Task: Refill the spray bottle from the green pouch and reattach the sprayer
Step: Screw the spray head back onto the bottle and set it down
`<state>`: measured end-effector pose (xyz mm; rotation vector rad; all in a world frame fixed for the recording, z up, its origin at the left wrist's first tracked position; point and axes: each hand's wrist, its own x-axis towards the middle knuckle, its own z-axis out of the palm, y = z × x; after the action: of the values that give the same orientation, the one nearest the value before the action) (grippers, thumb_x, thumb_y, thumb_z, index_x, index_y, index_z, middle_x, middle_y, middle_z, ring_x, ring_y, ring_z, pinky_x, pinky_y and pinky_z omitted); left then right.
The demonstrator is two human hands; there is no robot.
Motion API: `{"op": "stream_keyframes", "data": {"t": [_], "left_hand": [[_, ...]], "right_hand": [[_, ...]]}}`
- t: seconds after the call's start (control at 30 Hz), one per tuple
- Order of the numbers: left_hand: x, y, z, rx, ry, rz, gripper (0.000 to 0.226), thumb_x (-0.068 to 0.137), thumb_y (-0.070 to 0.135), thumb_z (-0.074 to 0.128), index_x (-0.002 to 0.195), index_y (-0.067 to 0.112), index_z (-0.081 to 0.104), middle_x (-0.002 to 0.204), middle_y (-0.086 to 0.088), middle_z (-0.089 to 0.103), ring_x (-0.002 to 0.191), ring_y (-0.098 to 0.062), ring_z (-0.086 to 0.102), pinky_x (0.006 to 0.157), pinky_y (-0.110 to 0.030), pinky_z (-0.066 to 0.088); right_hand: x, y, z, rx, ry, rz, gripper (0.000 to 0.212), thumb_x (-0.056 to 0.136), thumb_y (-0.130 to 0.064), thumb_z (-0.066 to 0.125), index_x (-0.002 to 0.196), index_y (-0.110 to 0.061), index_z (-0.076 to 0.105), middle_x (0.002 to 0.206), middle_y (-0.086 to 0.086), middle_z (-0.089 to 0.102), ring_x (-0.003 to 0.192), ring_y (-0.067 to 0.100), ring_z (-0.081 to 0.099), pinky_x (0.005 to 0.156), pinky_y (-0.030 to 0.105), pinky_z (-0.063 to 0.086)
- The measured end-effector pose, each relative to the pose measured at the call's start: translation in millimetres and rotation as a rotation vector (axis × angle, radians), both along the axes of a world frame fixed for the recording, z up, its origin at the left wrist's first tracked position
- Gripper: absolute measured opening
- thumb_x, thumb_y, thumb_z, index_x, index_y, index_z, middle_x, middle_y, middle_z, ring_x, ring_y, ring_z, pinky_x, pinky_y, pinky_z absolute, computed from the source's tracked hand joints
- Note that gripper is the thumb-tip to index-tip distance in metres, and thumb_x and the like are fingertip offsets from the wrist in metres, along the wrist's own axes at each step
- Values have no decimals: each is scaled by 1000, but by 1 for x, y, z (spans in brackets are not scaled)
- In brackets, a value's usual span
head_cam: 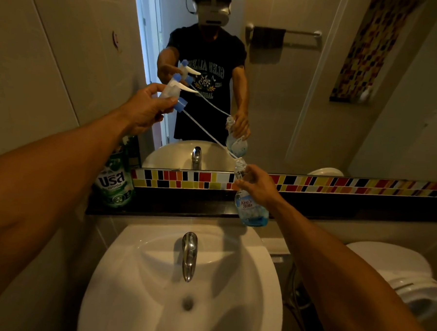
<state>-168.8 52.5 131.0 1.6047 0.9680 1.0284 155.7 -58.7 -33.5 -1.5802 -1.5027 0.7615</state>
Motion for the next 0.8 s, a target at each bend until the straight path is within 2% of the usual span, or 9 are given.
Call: {"op": "stream_keyframes", "data": {"t": [0.13,0.23,0.33,0.43,0.57,0.7,0.8], "left_hand": [[-1,1,9,37,11,16,52,93,32,67,139,16,49,112,-4,61,91,-15,60,76,-26,48],[0,1,11,37,26,4,52,93,29,67,139,16,49,114,-7,59,90,-15,59,77,-27,47],[3,0,9,17,28,-13,51,93,25,67,139,16,49,114,-5,58,89,-13,59,77,-27,46],[9,0,5,10,20,-35,45,91,21,70,133,19,54,113,-3,59,89,-13,60,77,-28,45],[21,-5,0,24,28,-59,40,90,24,71,127,31,59,113,3,62,88,-10,67,73,-25,48],[40,-19,-11,1,41,-158,35,91,26,70,117,48,62,123,-2,64,104,-19,70,76,-31,57],[53,-24,-25,-19,12,-191,38,91,17,69,119,42,63,128,-6,59,105,-23,69,74,-29,59]], "right_hand": [[-1,0,-4,2,-18,6,43,93,-27,75,131,-19,57,114,-1,66,103,17,65,68,20,50],[-3,0,-4,1,-16,25,42,92,-29,75,129,-21,57,114,-1,67,102,15,65,68,21,51],[-9,0,1,12,-7,40,32,92,-28,75,117,-31,56,104,-12,65,95,7,64,65,17,50],[-15,-1,7,39,-1,53,31,92,-25,76,107,-39,53,98,-18,63,88,-1,62,56,10,49],[-25,2,12,35,36,113,37,92,-24,75,121,-32,53,105,-17,63,94,-1,62,70,16,47],[-35,8,17,28,51,150,38,92,-25,76,125,-22,57,119,-1,66,106,12,64,84,29,52],[-43,12,22,40,68,170,40,92,-23,76,127,-17,59,116,0,66,104,11,64,81,26,53]]}}
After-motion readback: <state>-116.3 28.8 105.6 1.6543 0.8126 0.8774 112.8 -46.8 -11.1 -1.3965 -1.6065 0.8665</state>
